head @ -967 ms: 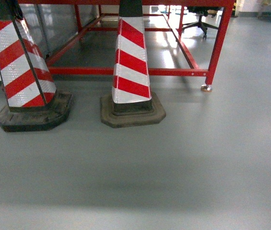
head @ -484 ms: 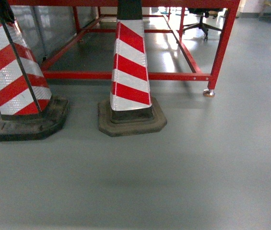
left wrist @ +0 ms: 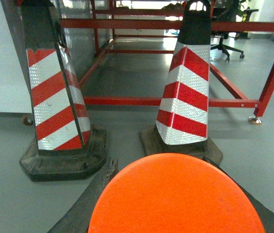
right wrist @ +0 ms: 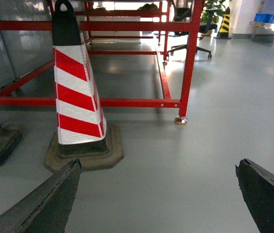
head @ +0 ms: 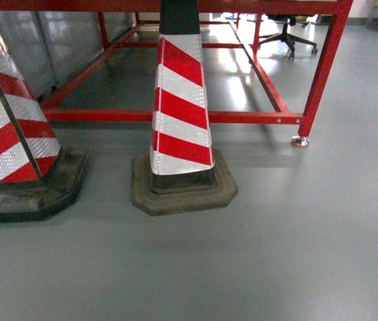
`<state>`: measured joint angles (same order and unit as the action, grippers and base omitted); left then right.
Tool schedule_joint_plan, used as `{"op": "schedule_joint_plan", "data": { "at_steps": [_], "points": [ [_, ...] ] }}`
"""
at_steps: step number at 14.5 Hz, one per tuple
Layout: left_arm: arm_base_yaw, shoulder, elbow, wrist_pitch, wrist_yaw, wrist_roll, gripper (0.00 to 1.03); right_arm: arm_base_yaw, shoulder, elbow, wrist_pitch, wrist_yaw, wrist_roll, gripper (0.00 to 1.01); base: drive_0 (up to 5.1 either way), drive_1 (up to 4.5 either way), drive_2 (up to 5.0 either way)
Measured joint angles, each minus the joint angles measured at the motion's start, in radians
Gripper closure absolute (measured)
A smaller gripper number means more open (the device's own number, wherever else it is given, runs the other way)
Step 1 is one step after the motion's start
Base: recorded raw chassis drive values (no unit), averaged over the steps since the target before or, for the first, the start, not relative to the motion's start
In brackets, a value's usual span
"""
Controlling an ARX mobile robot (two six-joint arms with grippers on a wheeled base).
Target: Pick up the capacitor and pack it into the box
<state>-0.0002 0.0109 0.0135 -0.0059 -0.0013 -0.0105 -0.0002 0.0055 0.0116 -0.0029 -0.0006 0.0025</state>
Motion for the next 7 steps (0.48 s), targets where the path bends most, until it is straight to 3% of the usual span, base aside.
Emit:
{"op": "schedule_joint_plan", "data": {
  "at_steps": [7],
  "points": [
    [0.0,0.0,0.0,0.0,-0.002,0.0,0.6,0.0,0.0,0.0,0.001,0.0,0.0,0.03,0.0,4.11,-4.1]
  ]
}}
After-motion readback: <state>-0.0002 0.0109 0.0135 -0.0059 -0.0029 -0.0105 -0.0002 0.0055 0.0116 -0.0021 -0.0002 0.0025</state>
